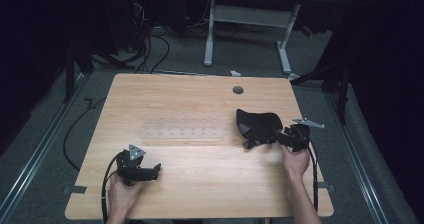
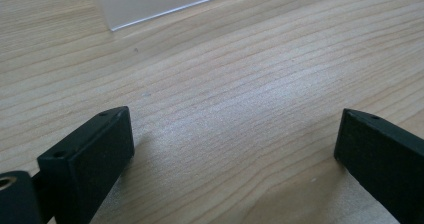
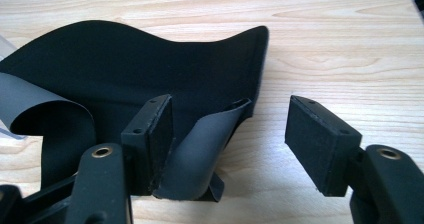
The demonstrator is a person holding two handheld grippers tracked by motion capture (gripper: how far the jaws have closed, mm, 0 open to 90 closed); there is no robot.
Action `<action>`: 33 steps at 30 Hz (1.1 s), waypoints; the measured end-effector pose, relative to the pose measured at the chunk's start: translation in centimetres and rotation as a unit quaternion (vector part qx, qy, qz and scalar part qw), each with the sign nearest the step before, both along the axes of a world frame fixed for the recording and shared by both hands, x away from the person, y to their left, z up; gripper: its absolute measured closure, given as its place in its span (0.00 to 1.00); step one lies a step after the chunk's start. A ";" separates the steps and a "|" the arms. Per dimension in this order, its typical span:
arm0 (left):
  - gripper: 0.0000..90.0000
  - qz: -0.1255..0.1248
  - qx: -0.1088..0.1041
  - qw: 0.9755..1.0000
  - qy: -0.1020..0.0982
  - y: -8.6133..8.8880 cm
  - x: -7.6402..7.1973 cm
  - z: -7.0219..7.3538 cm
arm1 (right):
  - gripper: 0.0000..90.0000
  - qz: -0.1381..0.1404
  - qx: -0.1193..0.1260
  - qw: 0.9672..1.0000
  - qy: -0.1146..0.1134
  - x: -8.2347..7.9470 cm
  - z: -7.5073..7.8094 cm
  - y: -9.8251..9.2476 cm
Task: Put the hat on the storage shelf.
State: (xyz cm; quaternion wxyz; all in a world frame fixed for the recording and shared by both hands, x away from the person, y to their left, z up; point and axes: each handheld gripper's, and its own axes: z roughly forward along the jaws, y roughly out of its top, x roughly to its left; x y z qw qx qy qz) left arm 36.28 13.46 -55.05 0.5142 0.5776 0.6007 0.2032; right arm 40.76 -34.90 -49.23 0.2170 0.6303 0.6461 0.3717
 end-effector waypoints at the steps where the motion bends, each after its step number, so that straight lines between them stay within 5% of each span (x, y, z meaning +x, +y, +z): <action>1: 0.03 0.000 0.000 1.000 0.000 0.0 0.0 0.0 | 0.43 0.003 0.003 1.000 0.002 0.2 -0.2 0.1; 9: 0.03 0.000 0.000 1.000 0.000 0.0 0.0 0.0 | 0.52 0.013 0.015 1.000 0.006 0.6 -0.7 0.4; 23: 0.04 -0.002 0.000 1.000 -0.001 0.0 0.0 0.0 | 0.86 0.041 0.036 0.998 0.010 0.7 -1.0 0.4; 33: 0.04 -0.001 -0.002 1.000 -0.002 0.0 0.0 0.0 | 0.94 0.053 0.067 0.996 0.003 0.4 -1.2 0.1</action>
